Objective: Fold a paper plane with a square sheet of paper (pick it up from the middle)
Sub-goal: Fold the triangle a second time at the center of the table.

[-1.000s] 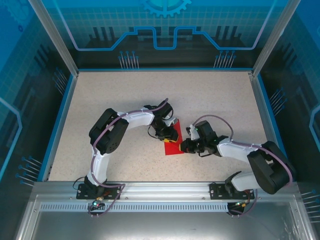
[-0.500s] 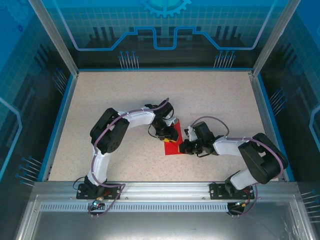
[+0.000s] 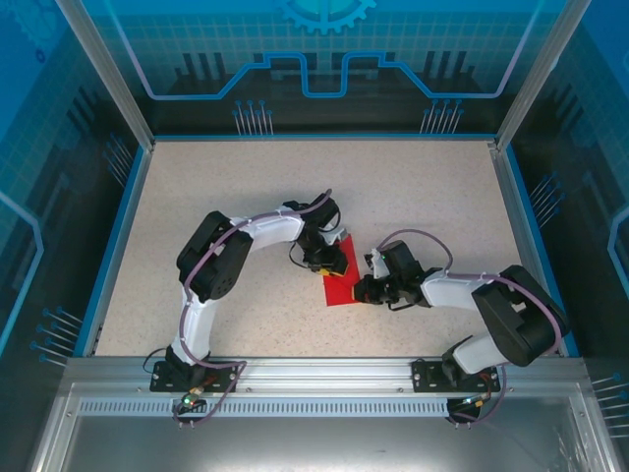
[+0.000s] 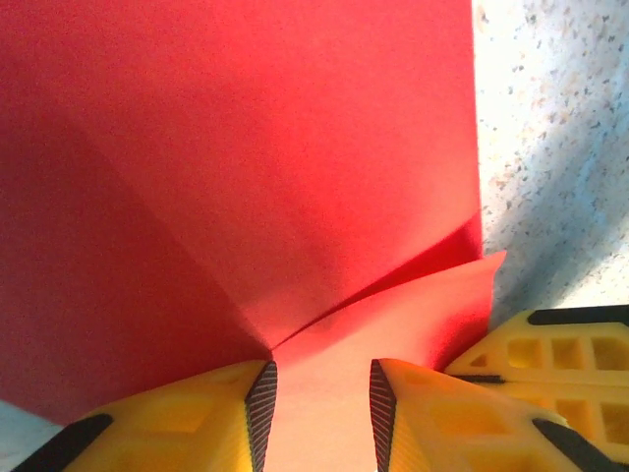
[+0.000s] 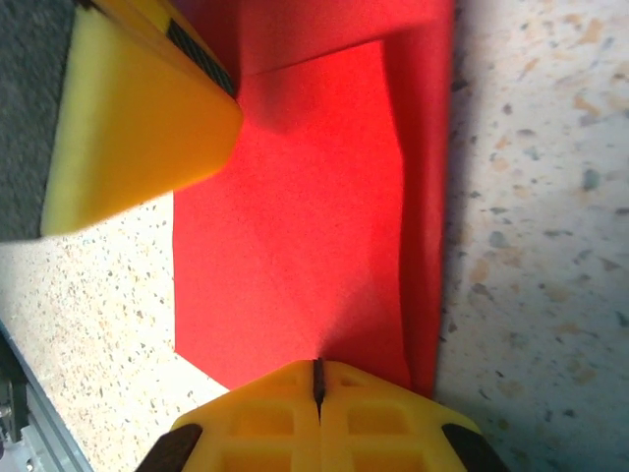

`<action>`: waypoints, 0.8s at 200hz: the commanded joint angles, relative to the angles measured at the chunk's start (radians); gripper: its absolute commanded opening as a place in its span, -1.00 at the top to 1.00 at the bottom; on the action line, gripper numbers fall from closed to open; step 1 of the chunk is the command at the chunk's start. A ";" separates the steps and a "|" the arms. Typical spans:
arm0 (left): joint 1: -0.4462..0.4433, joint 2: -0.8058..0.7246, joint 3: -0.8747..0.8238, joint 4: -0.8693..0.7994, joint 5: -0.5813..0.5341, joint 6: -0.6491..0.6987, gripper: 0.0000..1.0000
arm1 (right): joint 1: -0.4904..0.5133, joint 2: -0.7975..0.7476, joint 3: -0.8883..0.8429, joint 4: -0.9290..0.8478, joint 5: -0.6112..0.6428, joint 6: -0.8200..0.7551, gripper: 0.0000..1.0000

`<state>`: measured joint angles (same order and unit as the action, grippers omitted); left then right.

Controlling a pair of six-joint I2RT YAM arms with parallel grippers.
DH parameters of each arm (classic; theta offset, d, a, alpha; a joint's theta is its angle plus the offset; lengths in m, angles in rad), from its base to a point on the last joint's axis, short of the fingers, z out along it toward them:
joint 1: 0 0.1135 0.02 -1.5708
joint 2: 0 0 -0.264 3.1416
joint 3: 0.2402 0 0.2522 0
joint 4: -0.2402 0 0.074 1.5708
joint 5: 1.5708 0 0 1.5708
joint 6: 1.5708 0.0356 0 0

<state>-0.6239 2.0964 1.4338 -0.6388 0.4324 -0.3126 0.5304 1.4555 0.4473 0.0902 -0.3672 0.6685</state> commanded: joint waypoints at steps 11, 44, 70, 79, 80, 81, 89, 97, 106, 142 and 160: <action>0.039 0.015 0.008 -0.055 -0.125 0.045 0.29 | 0.011 0.001 -0.057 -0.206 0.092 0.014 0.98; 0.043 -0.011 0.022 -0.070 -0.188 0.055 0.30 | 0.018 0.013 -0.059 -0.180 0.085 0.022 0.98; 0.047 -0.079 0.038 -0.071 -0.237 0.047 0.28 | 0.026 0.020 -0.058 -0.166 0.077 0.023 0.98; 0.048 -0.108 0.045 -0.072 -0.243 0.038 0.28 | 0.026 0.020 -0.058 -0.162 0.076 0.023 0.98; 0.048 -0.110 0.047 -0.072 -0.242 0.036 0.28 | 0.026 0.020 -0.058 -0.162 0.076 0.023 0.98; 0.048 -0.113 0.047 -0.072 -0.242 0.036 0.28 | 0.026 0.021 -0.058 -0.161 0.076 0.023 0.98; 0.047 -0.135 0.051 -0.069 -0.230 0.019 0.28 | 0.027 0.020 -0.056 -0.159 0.074 0.023 0.98; 0.042 -0.156 0.048 -0.063 -0.215 0.001 0.28 | 0.030 0.020 -0.056 -0.158 0.070 0.021 0.98; 0.035 -0.176 0.040 -0.058 -0.193 -0.018 0.28 | 0.029 0.016 -0.058 -0.156 0.068 0.022 0.98; -0.028 -0.231 -0.036 0.010 -0.052 -0.127 0.33 | 0.029 -0.008 -0.053 -0.182 0.077 0.012 0.98; -0.063 -0.224 -0.090 0.086 0.005 -0.198 0.38 | 0.030 -0.017 -0.056 -0.179 0.074 0.013 0.98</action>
<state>-0.6376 1.8790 1.4181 -0.6273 0.3164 -0.3931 0.5385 1.4303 0.4389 0.0723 -0.3405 0.6811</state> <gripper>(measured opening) 0.320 0.045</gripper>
